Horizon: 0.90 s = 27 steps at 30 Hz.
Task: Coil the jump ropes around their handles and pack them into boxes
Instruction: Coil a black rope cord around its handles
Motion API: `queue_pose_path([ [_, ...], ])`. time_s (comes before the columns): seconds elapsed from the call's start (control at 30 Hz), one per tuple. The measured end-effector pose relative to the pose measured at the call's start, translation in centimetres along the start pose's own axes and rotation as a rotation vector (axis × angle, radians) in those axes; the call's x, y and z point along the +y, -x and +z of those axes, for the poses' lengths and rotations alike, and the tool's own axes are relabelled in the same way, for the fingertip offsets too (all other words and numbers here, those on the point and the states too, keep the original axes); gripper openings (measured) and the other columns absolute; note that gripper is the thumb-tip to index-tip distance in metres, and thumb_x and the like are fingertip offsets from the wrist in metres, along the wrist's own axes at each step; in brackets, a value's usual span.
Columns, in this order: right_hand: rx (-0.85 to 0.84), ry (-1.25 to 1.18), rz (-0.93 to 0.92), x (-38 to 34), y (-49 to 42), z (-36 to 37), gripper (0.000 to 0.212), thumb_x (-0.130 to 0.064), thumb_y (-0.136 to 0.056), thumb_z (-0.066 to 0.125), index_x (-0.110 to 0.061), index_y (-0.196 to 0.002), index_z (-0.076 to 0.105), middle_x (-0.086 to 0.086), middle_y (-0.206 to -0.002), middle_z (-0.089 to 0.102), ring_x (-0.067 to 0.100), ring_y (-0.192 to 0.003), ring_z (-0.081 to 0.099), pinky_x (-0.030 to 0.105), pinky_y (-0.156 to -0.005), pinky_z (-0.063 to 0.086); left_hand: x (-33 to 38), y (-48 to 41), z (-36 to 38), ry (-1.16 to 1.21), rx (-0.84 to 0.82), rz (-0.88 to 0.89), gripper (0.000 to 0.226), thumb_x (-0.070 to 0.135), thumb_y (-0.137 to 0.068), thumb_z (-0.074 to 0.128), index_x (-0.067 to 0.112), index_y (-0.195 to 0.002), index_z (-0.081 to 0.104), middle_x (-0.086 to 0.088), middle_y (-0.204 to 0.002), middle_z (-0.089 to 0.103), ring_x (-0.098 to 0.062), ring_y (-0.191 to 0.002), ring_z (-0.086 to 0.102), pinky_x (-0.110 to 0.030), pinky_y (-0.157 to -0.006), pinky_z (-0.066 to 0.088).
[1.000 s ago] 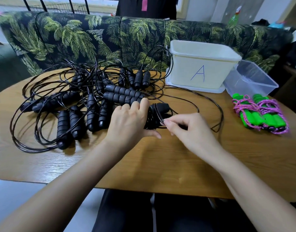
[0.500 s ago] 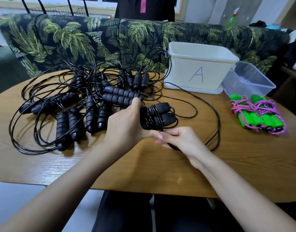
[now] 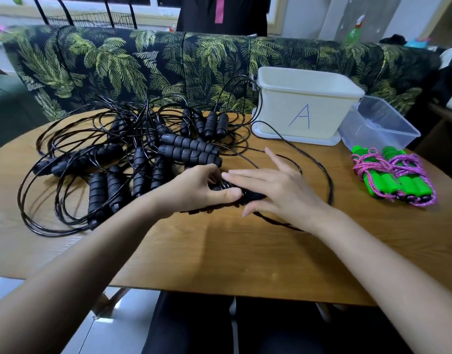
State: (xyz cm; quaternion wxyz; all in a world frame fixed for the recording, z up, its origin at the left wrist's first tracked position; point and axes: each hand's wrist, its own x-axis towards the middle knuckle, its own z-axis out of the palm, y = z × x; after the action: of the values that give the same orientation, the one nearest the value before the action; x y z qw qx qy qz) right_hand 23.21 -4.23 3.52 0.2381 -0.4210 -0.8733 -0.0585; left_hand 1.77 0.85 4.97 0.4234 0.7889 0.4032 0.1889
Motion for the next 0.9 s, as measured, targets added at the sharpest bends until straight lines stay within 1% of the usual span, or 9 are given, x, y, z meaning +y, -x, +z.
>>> queue_pose_path([
  [0.1,-0.043,-0.134,0.046,0.2,-0.1,-0.5,0.064,-0.053,-0.079,0.065,-0.032,-0.139,0.053,-0.012,-0.135,0.060,0.006,-0.131,0.051,0.051,-0.122,0.017,0.7,0.3,-1.2,0.184,-0.125,-0.098,0.072,0.070,-0.075,0.043,0.005,-0.097,0.066,-0.013,-0.072,0.073,-0.021,-0.053,0.066,-0.020,-0.051,0.048],
  [0.2,-0.032,-0.488,0.386,-0.1,0.2,-1.2,0.055,-0.056,-0.074,0.069,-0.055,-0.127,0.054,-0.022,-0.132,0.055,0.007,-0.142,0.029,0.040,-0.122,0.018,0.2,0.2,-2.1,0.573,-0.172,-0.304,0.102,0.087,-0.070,0.023,0.004,-0.110,0.068,-0.022,-0.102,0.073,-0.033,-0.074,0.072,-0.029,-0.064,0.060],
  [0.3,0.166,-0.743,0.523,-0.2,0.3,-1.1,0.051,-0.054,-0.079,0.069,-0.040,-0.127,0.062,-0.018,-0.127,0.065,-0.001,-0.128,0.052,0.028,-0.110,0.040,-0.5,0.2,-1.6,0.954,-0.111,-0.281,0.101,0.089,-0.077,0.020,0.011,-0.124,0.063,-0.016,-0.116,0.070,-0.027,-0.092,0.071,-0.036,-0.081,0.056],
  [0.37,0.340,-0.866,0.605,-0.7,0.1,-0.6,0.050,-0.043,-0.081,0.067,-0.026,-0.128,0.062,-0.013,-0.121,0.069,-0.001,-0.117,0.060,0.022,-0.100,0.047,-0.3,0.3,0.7,0.859,0.058,-0.203,0.085,0.084,-0.073,0.034,0.021,-0.123,0.060,-0.005,-0.121,0.070,-0.014,-0.098,0.067,-0.038,-0.087,0.047],
  [0.43,0.467,-0.952,0.675,-1.6,0.0,0.2,0.050,-0.035,-0.079,0.066,-0.021,-0.127,0.061,-0.014,-0.117,0.069,-0.004,-0.110,0.063,0.014,-0.090,0.047,0.2,0.5,3.6,0.600,0.264,-0.082,0.065,0.070,-0.068,0.070,0.035,-0.120,0.053,0.016,-0.118,0.068,0.000,-0.095,0.064,-0.037,-0.094,0.048],
  [0.53,0.494,-0.965,0.722,-2.9,0.2,1.0,0.058,-0.037,-0.080,0.066,-0.025,-0.136,0.057,-0.017,-0.128,0.063,-0.005,-0.117,0.059,0.014,-0.094,0.047,0.0,0.5,6.3,0.422,0.296,0.084,0.104,0.048,-0.056,0.092,0.028,-0.143,0.037,0.024,-0.126,0.061,0.003,-0.116,0.058,-0.021,-0.099,0.045],
  [0.63,0.436,-0.904,0.700,-3.0,0.8,1.5,0.057,-0.042,-0.087,0.059,-0.031,-0.142,0.049,-0.015,-0.141,0.055,-0.005,-0.130,0.048,0.022,-0.111,0.038,-0.6,0.2,6.5,0.381,0.308,0.138,0.106,0.027,-0.060,0.095,0.014,-0.146,0.034,0.007,-0.133,0.057,-0.005,-0.114,0.063,-0.021,-0.097,0.048],
  [0.83,0.356,-0.602,0.663,-3.0,1.7,2.7,0.064,-0.069,-0.094,0.032,-0.040,-0.150,0.025,-0.017,-0.157,0.032,-0.005,-0.144,0.025,0.012,-0.113,0.021,-0.8,-0.1,5.8,0.385,0.310,0.139,0.073,0.007,-0.073,0.084,0.012,-0.136,0.048,0.001,-0.111,0.062,-0.011,-0.088,0.073,-0.021,-0.077,0.055],
  [0.9,0.332,-0.462,0.639,-2.8,1.9,2.8,0.062,-0.070,-0.095,0.023,-0.047,-0.151,0.011,-0.030,-0.156,0.023,0.008,-0.150,0.018,0.030,-0.122,0.017,-1.0,-0.3,5.4,0.414,0.302,0.146,0.073,0.014,-0.070,0.084,0.015,-0.134,0.050,0.001,-0.108,0.062,-0.013,-0.086,0.073,-0.020,-0.075,0.055],
])
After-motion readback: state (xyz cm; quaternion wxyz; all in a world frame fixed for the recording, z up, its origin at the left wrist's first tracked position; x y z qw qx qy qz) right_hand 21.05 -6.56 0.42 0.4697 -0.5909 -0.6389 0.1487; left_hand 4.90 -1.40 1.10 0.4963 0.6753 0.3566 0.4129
